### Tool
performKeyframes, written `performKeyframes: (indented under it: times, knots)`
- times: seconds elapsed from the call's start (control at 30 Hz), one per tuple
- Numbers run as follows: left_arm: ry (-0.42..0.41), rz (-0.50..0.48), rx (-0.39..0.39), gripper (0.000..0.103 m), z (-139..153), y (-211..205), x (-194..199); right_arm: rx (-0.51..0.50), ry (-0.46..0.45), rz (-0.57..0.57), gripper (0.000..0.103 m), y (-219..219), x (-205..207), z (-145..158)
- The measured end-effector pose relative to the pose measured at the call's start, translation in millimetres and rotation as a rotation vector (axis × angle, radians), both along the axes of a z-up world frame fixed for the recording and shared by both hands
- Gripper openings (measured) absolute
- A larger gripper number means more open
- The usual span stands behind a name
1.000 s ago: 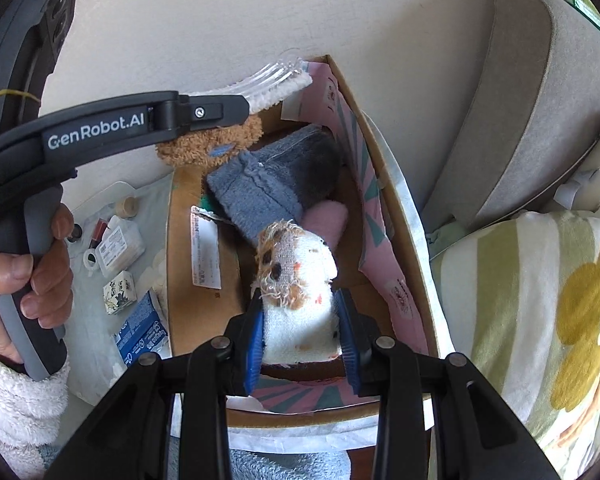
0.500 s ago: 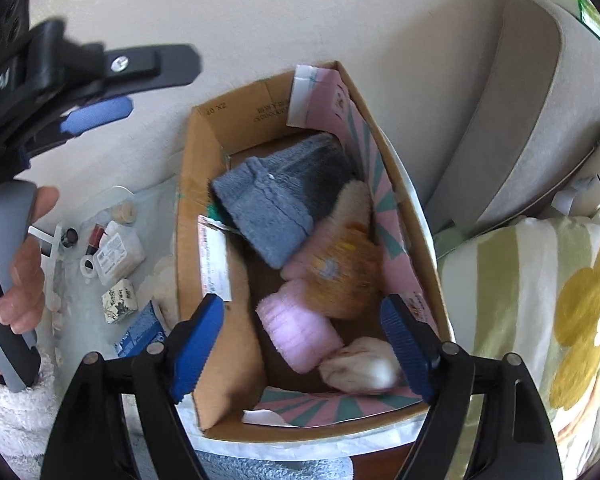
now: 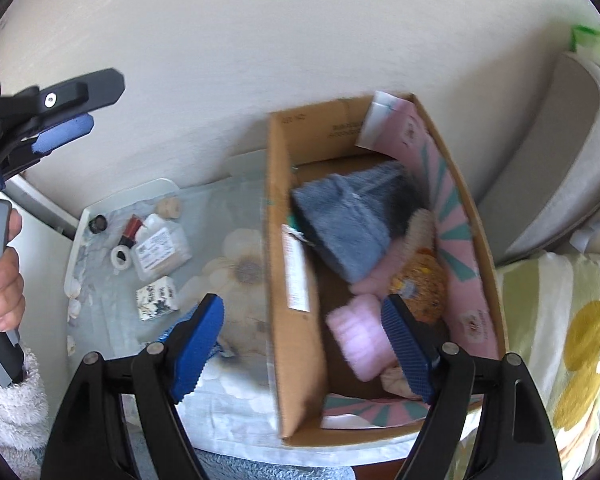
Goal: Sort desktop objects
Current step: 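Move both open tools back over the tray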
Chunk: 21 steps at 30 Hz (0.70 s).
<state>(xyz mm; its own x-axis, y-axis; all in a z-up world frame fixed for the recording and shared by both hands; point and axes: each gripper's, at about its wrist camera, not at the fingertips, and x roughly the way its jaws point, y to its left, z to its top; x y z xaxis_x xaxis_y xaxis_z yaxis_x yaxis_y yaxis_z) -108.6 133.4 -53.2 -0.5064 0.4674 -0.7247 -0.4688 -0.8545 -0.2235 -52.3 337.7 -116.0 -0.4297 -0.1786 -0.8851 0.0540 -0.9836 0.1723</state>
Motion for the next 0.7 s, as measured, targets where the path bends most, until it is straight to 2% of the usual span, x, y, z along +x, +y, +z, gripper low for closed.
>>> performKeyframes:
  times: [0.3, 0.6, 0.7]
  knots:
    - [0.032, 0.130, 0.020, 0.103, 8.3, -81.0, 11.5, 0.017, 0.024, 0.109, 0.078, -48.1, -5.0, 3.5]
    - [0.028, 0.310, 0.043, 0.103, 7.1, -156.1, 21.1, 0.006, 0.018, 0.195, 0.078, -81.2, -10.1, 1.2]
    - [0.035, 0.377, 0.036, 0.103, 3.5, -178.1, 28.0, -0.018, 0.051, 0.195, 0.078, -86.9, -7.1, 5.3]
